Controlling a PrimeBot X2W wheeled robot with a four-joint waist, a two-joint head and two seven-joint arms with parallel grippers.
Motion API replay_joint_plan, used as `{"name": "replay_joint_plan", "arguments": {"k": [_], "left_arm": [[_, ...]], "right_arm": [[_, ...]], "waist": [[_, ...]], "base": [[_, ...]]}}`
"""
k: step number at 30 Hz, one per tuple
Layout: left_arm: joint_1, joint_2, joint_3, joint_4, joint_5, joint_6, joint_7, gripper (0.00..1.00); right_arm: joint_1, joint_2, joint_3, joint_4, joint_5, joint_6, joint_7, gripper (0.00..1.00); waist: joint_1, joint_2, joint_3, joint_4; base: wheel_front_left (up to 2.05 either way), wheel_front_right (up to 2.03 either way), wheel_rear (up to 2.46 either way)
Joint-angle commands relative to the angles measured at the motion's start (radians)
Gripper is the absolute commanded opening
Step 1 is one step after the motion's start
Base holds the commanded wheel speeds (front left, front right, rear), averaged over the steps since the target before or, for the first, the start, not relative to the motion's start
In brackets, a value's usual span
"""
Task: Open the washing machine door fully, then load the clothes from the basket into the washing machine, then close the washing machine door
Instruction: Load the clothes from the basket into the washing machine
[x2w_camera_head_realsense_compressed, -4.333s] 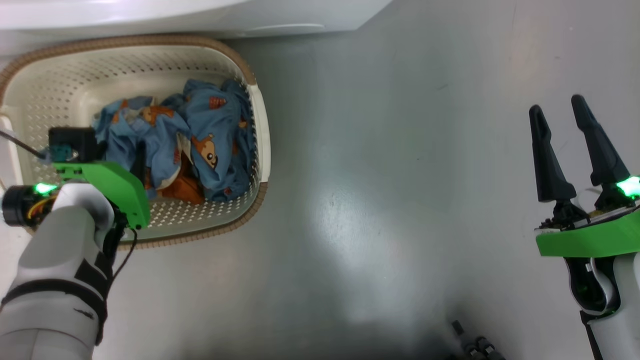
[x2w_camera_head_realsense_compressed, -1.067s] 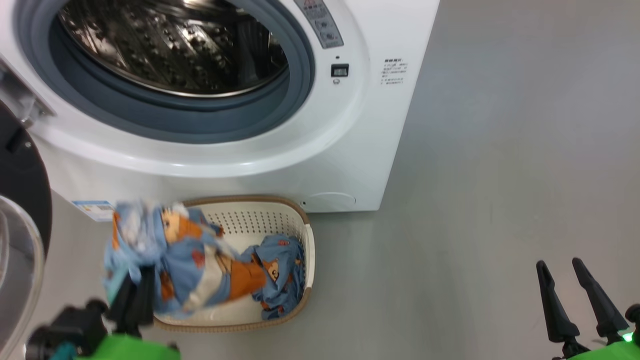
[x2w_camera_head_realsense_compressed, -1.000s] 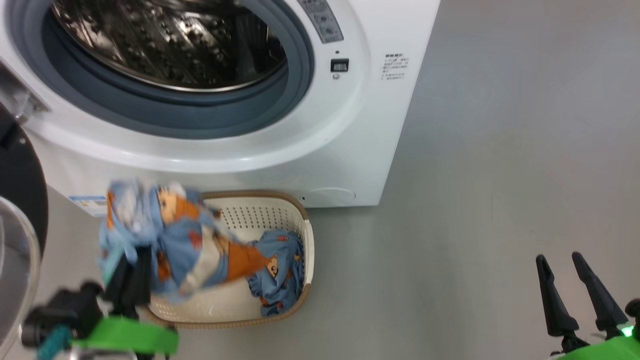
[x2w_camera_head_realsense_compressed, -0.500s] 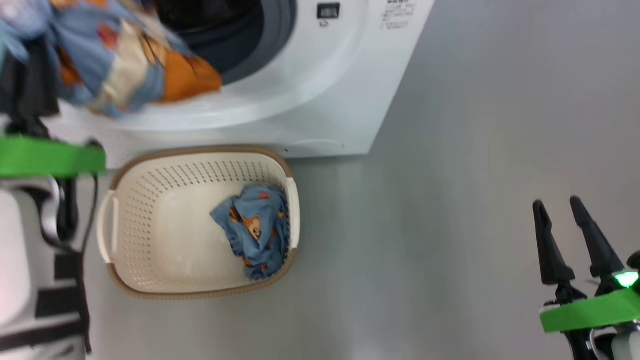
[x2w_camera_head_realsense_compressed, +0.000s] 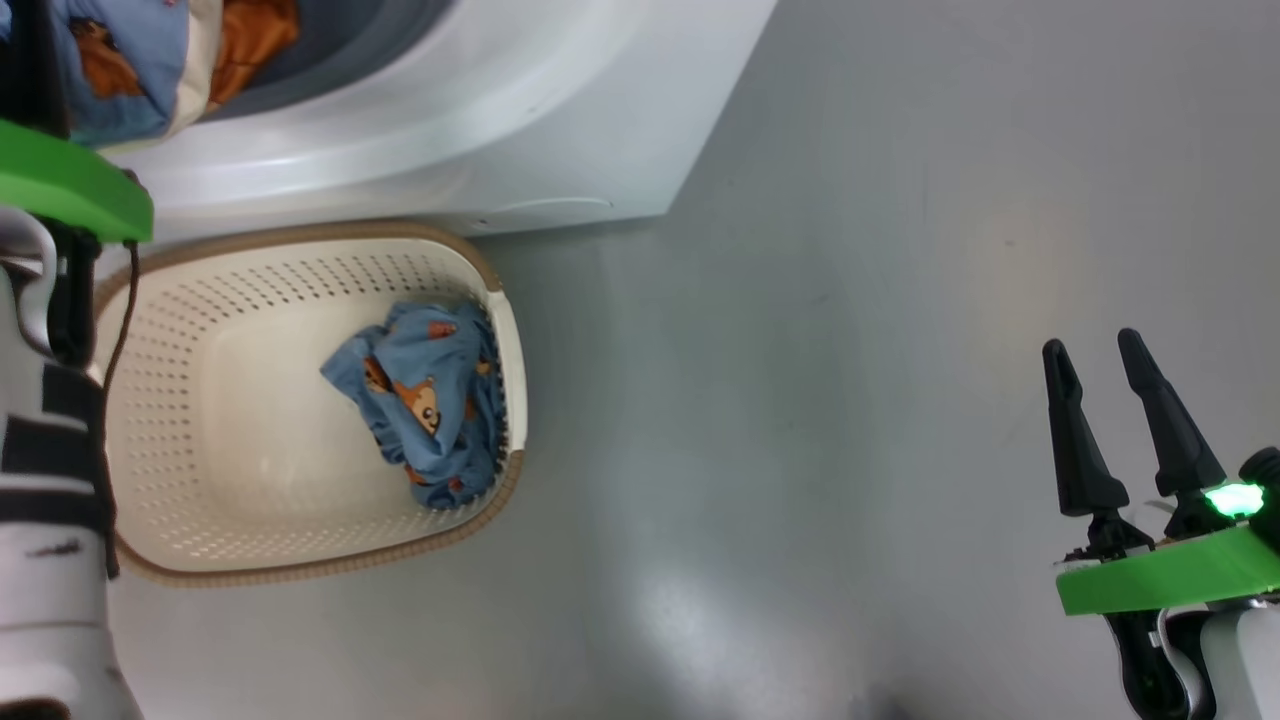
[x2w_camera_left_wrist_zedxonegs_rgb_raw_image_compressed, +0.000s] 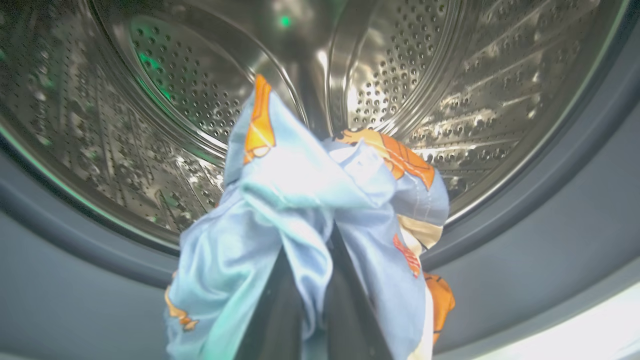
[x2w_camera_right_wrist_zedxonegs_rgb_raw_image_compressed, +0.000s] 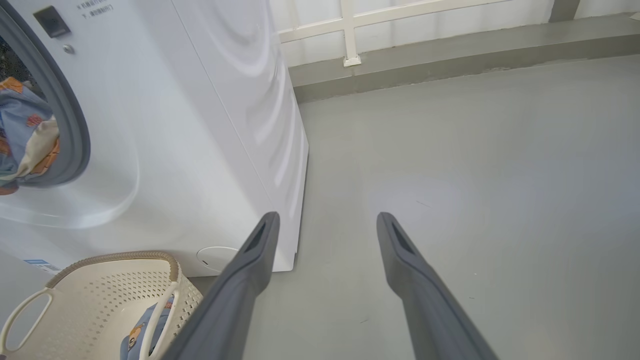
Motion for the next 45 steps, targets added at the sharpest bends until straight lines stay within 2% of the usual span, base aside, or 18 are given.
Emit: {"name": "replay_joint_plan", "arguments": {"k": [1, 7, 10, 13, 18, 20, 21, 31, 39, 45], "left_arm": [[-0.031, 0.054, 0.012, 0.018, 0.009, -0.003, -0.005, 0.0], [-0.152, 0.078, -0.006, 0.157, 0.015, -0.01, -0.005, 0.0], [-0.207, 0.089, -0.021, 0.168, 0.027, -0.008, -0.005, 0.0], [-0.253, 0.093, -0.031, 0.105, 0.038, 0.004, -0.005, 0.0], [-0.272, 0.085, -0.008, -0.099, 0.027, 0.032, -0.005, 0.02], [-0.258, 0.084, 0.003, -0.133, 0.026, 0.045, -0.005, 0.63], [-0.25, 0.084, 0.004, -0.127, 0.028, 0.045, -0.005, 1.0], [-0.208, 0.078, 0.024, -0.065, 0.016, 0.046, -0.005, 1.0], [-0.168, 0.049, 0.044, -0.054, 0.002, 0.039, -0.005, 1.0], [-0.118, 0.028, 0.05, -0.039, 0.009, 0.051, -0.005, 1.0]], "right_arm": [[-0.002, -0.005, 0.027, -0.027, 0.012, 0.006, -0.005, 1.0], [-0.008, -0.002, 0.036, -0.03, 0.012, 0.006, -0.005, 1.0], [-0.013, -0.001, 0.04, -0.031, 0.012, 0.006, -0.005, 1.0], [-0.023, -0.001, 0.043, -0.035, 0.014, 0.006, -0.005, 1.0], [-0.04, 0.002, 0.052, -0.041, 0.018, 0.006, -0.005, 1.0], [-0.048, 0.004, 0.056, -0.042, 0.019, 0.006, -0.005, 1.0], [-0.051, 0.005, 0.058, -0.042, 0.02, 0.006, -0.005, 1.0], [-0.049, 0.005, 0.053, -0.043, 0.022, 0.006, -0.005, 1.0], [-0.049, -0.002, 0.051, -0.046, 0.017, 0.006, -0.005, 1.0], [-0.045, -0.008, 0.047, -0.048, 0.015, 0.006, -0.005, 1.0]], "waist": [[-0.0002, 0.0, 0.041, -0.032], [-0.0002, 0.0, 0.057, -0.042], [-0.0002, 0.0, 0.064, -0.045], [-0.0002, 0.0, 0.075, -0.048], [-0.0002, 0.0, 0.094, -0.056], [-0.0002, 0.0, 0.1, -0.06], [-0.0002, 0.0, 0.101, -0.061], [-0.0002, 0.0, 0.102, -0.054], [-0.0002, 0.0, 0.095, -0.036], [-0.0002, 0.0, 0.081, -0.022]], "base": [[0.0, 0.0, 0.0], [0.0, 0.0, 0.0], [0.0, 0.0, 0.0], [0.0, 0.0, 0.0], [0.0, 0.0, 0.0], [0.0, 0.0, 0.0], [0.0, 0.0, 0.0], [0.0, 0.0, 0.0], [0.0, 0.0, 0.0], [0.0, 0.0, 0.0]]}}
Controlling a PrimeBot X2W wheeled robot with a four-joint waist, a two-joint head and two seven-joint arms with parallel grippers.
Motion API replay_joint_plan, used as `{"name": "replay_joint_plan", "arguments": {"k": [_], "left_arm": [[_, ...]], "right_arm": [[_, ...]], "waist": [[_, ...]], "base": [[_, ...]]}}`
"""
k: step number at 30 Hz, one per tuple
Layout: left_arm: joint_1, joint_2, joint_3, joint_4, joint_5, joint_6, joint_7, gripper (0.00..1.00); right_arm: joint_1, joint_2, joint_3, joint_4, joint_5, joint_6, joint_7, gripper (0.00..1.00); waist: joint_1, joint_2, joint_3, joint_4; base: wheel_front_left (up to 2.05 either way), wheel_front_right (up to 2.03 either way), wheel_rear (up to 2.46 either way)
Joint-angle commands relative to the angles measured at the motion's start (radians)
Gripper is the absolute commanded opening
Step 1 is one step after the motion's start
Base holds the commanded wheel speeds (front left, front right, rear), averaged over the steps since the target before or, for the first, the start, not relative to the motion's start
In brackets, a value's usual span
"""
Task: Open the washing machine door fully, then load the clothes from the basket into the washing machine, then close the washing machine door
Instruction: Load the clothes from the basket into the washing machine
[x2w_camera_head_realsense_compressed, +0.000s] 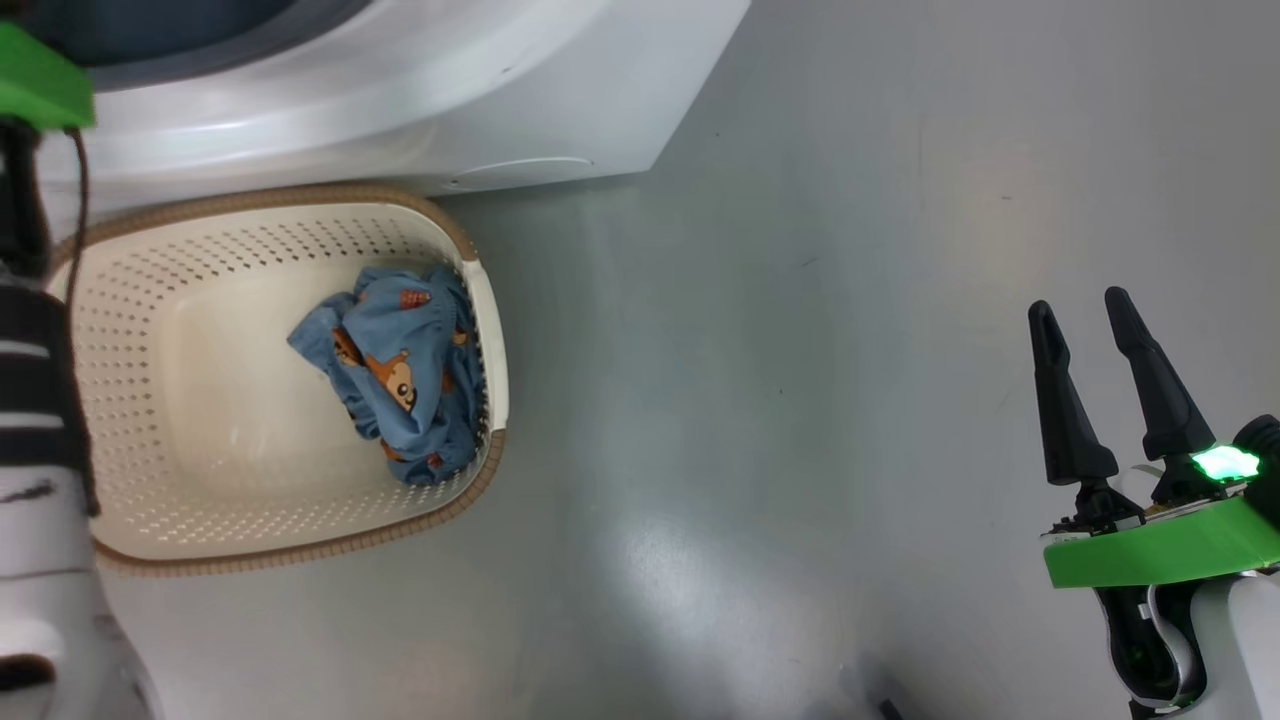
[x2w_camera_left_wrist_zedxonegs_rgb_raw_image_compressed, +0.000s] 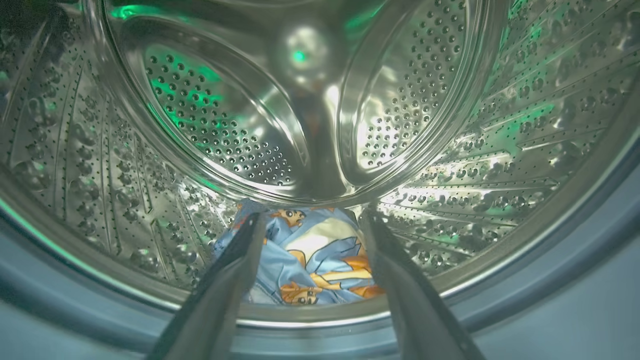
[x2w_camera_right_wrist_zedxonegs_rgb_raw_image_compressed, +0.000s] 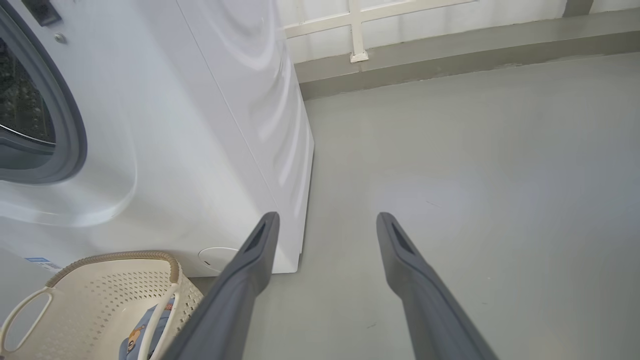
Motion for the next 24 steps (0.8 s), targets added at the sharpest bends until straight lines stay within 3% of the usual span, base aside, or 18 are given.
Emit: {"name": "replay_joint_plan", "arguments": {"k": [1, 16, 24], "left_arm": [[0.029, 0.035, 0.016, -0.023, 0.001, 0.006, -0.002, 1.0], [0.352, -0.081, 0.054, -0.169, -0.025, -0.034, -0.002, 1.0], [0.53, -0.106, 0.027, -0.236, -0.028, -0.046, -0.002, 1.0]], "right_arm": [[0.012, -0.018, 0.018, -0.024, 0.008, 0.006, -0.005, 1.0], [0.075, -0.056, -0.009, -0.009, -0.008, 0.006, -0.005, 1.0], [0.136, -0.078, -0.019, 0.006, -0.015, 0.006, -0.005, 1.0]], "waist": [[0.0001, 0.0, -0.007, 0.006], [0.0001, 0.0, -0.139, 0.073], [0.0001, 0.0, -0.235, 0.11]], "base": [[0.0, 0.0, 0.0], [0.0, 0.0, 0.0], [0.0, 0.0, 0.0]]}}
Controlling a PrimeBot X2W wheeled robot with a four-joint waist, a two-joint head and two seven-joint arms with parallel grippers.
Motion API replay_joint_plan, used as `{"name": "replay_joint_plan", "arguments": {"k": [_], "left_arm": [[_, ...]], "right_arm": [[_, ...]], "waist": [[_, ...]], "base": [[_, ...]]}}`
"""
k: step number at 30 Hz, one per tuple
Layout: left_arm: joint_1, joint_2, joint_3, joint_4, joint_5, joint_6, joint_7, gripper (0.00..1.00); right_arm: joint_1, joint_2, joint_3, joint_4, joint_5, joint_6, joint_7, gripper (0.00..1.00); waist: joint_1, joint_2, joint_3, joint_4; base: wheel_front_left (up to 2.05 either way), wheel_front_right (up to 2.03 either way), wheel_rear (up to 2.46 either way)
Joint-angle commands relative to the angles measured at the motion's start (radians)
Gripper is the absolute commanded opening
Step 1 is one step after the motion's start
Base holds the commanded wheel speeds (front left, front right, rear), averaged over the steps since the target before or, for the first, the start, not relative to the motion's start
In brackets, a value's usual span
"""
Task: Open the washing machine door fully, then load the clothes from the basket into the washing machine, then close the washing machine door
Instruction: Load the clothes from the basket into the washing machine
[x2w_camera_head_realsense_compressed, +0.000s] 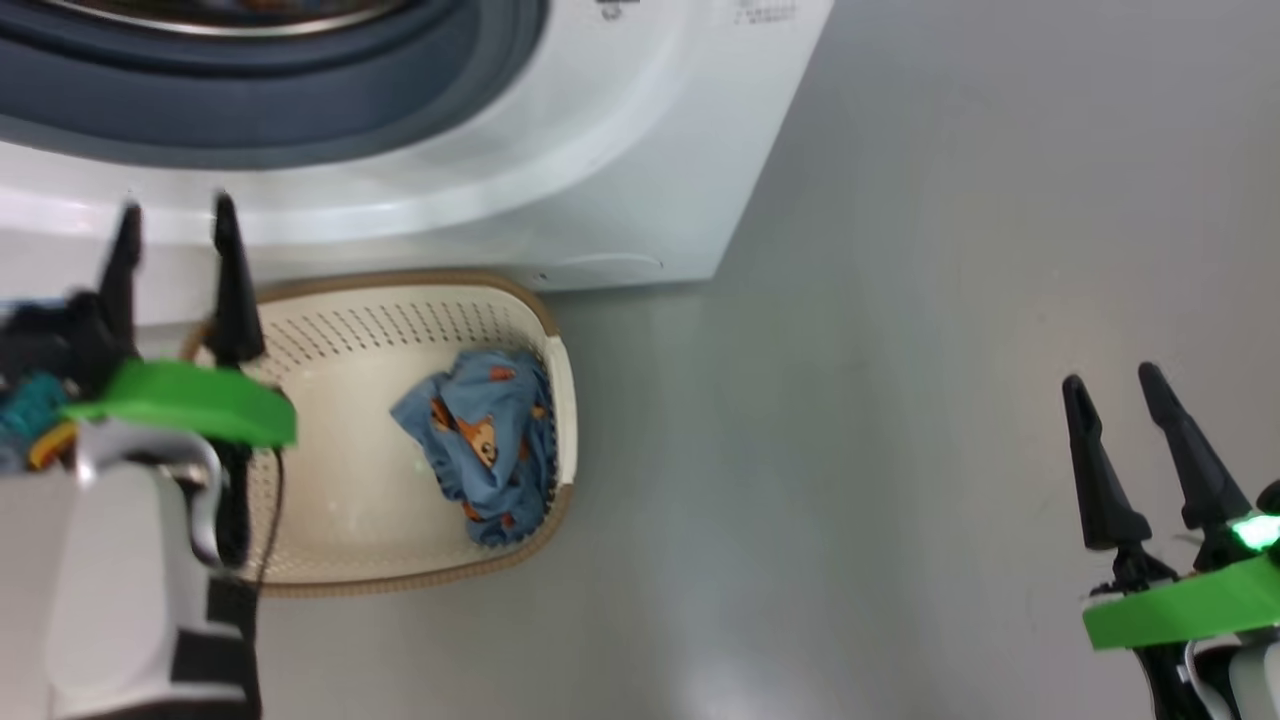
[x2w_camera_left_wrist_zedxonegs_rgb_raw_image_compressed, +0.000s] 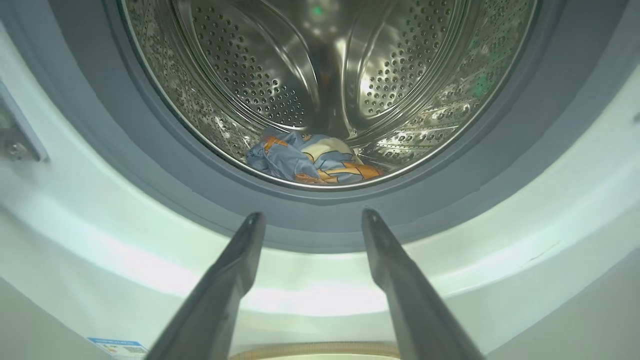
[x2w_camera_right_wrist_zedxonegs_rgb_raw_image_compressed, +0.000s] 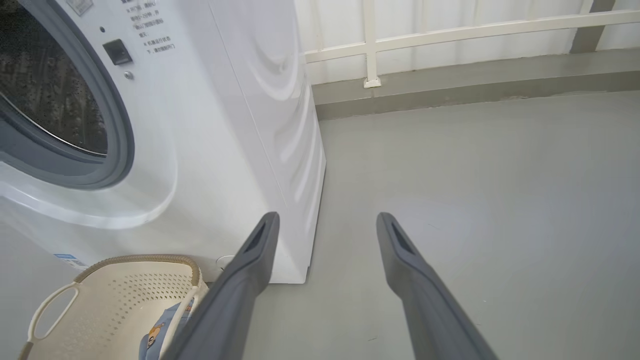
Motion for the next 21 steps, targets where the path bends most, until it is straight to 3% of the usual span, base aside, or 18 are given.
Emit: {"name": "replay_joint_plan", "arguments": {"k": [1, 21], "left_arm": [[0.042, 0.028, 0.015, -0.036, -0.001, -0.002, -0.002, 1.0], [0.434, 0.026, -0.021, -0.207, -0.03, 0.015, -0.002, 1.0]], "right_arm": [[0.036, -0.024, 0.016, -0.015, -0.005, 0.006, -0.005, 1.0], [0.218, -0.028, -0.008, 0.007, -0.012, 0.006, -0.005, 1.0]], "waist": [[0.0001, 0.0, -0.053, 0.03], [0.0001, 0.0, -0.271, 0.047]], "base": [[0.0, 0.0, 0.0], [0.0, 0.0, 0.0]]}}
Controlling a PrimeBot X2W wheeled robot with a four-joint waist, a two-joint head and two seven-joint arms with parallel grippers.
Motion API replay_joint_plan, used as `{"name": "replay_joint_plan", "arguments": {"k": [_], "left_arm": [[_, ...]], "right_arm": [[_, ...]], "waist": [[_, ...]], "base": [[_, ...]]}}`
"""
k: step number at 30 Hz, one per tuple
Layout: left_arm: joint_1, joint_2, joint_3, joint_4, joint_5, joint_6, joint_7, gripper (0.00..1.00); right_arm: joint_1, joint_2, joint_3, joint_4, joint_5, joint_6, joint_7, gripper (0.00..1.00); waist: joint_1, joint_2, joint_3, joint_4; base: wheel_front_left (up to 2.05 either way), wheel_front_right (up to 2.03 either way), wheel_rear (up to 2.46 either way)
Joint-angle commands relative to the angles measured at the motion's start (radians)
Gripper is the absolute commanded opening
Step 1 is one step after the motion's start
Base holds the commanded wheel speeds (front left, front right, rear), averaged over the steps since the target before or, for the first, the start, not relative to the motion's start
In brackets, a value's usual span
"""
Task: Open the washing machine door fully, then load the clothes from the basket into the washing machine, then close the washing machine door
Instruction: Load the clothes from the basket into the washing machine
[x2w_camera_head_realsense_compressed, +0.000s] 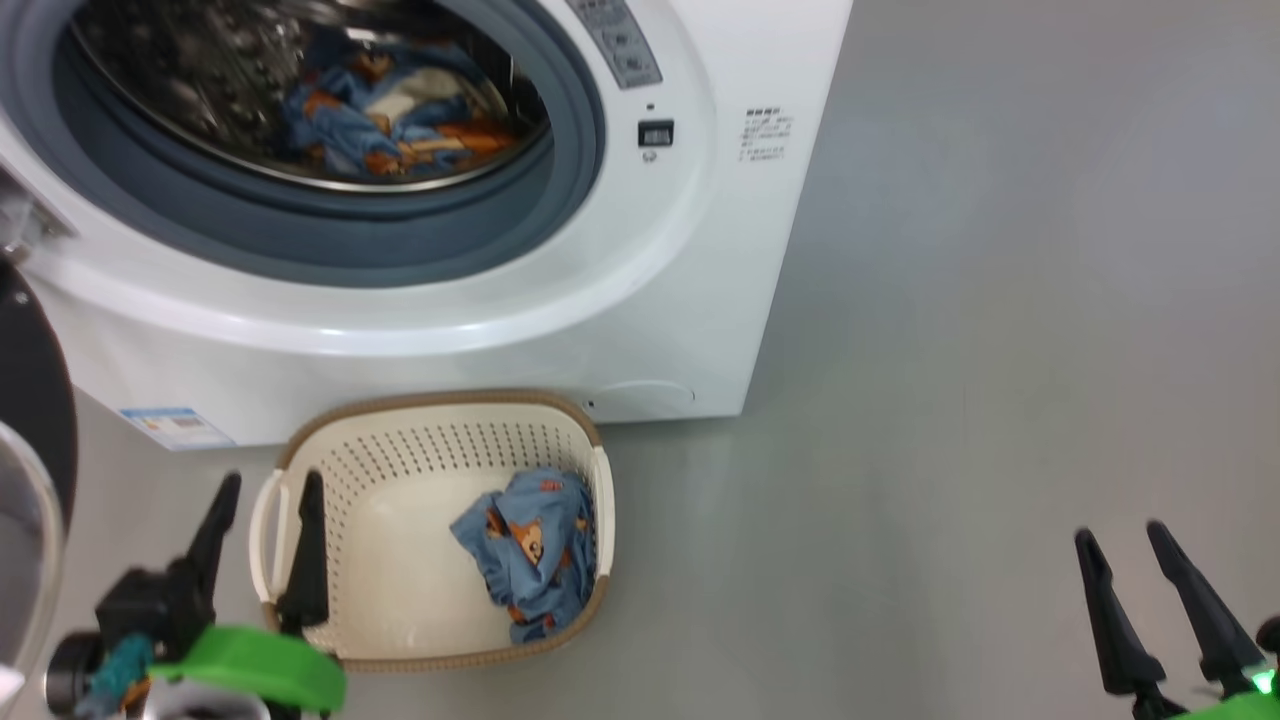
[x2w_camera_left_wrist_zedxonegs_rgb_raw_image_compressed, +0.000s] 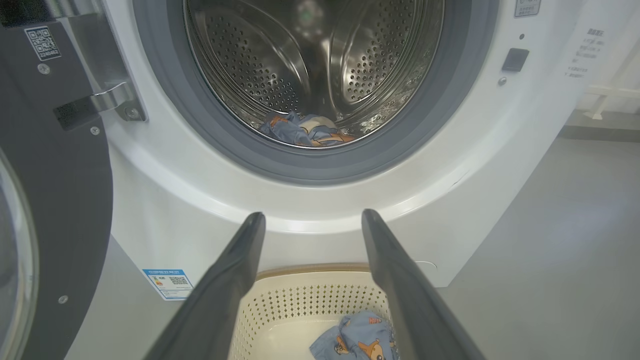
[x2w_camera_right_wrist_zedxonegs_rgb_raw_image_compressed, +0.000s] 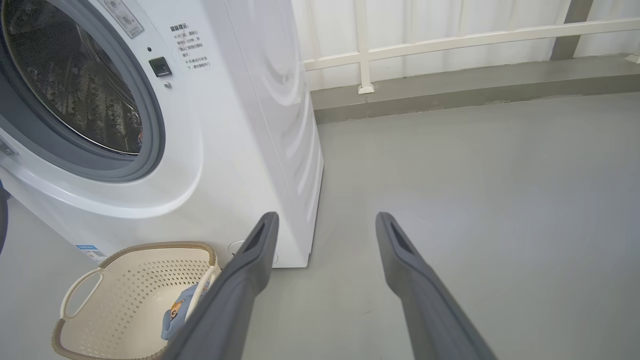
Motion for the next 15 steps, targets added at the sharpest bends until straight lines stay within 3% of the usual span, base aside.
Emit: {"name": "replay_joint_plan", "arguments": {"k": [1, 15], "left_arm": [[0.023, 0.027, 0.032, -0.037, -0.011, 0.002, -0.004, 1.0], [0.251, 0.027, 0.038, -0.183, -0.031, 0.024, -0.004, 1.0]], "right_arm": [[0.022, -0.022, 0.01, -0.018, -0.01, 0.006, -0.005, 1.0], [0.132, -0.015, -0.015, -0.025, -0.017, 0.006, -0.005, 1.0]], "waist": [[0.0001, 0.0, -0.042, 0.005], [0.0001, 0.0, -0.126, -0.007]], "base": [[0.0, 0.0, 0.0], [0.0, 0.0, 0.0]]}}
